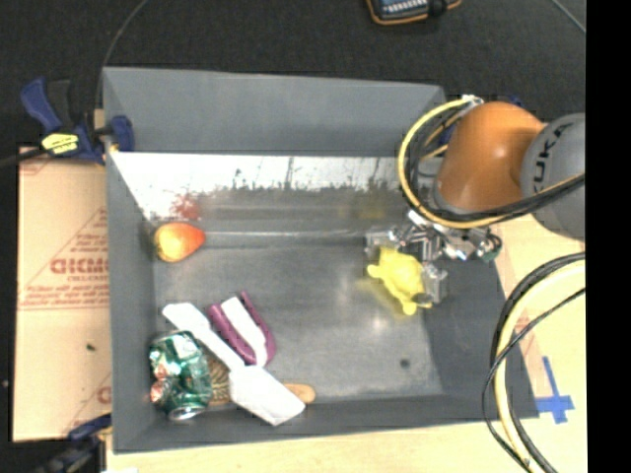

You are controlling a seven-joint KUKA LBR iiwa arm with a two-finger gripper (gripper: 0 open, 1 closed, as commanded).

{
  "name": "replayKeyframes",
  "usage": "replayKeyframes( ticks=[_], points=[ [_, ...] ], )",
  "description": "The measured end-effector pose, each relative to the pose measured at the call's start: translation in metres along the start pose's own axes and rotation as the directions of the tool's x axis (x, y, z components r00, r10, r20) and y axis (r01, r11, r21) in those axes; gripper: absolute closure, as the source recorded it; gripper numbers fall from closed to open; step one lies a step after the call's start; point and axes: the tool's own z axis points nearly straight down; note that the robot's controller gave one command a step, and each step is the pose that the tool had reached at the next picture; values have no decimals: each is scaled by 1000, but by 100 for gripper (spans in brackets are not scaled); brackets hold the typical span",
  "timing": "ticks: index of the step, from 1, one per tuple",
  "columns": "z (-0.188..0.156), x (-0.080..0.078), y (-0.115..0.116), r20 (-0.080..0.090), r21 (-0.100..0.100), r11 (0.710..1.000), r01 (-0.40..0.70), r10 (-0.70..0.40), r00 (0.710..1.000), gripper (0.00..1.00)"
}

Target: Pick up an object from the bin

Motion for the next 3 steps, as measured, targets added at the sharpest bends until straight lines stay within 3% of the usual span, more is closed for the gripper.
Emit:
replayKeyframes(
  ticks=[1,2,3],
  points=[
    [-75,-7,13,1,-2,985,-174,174,985,0],
    [-22,15,1,3,-8,922,386,-386,922,0],
    [5,-68,105,9,5,858,513,-513,858,0]
  ],
)
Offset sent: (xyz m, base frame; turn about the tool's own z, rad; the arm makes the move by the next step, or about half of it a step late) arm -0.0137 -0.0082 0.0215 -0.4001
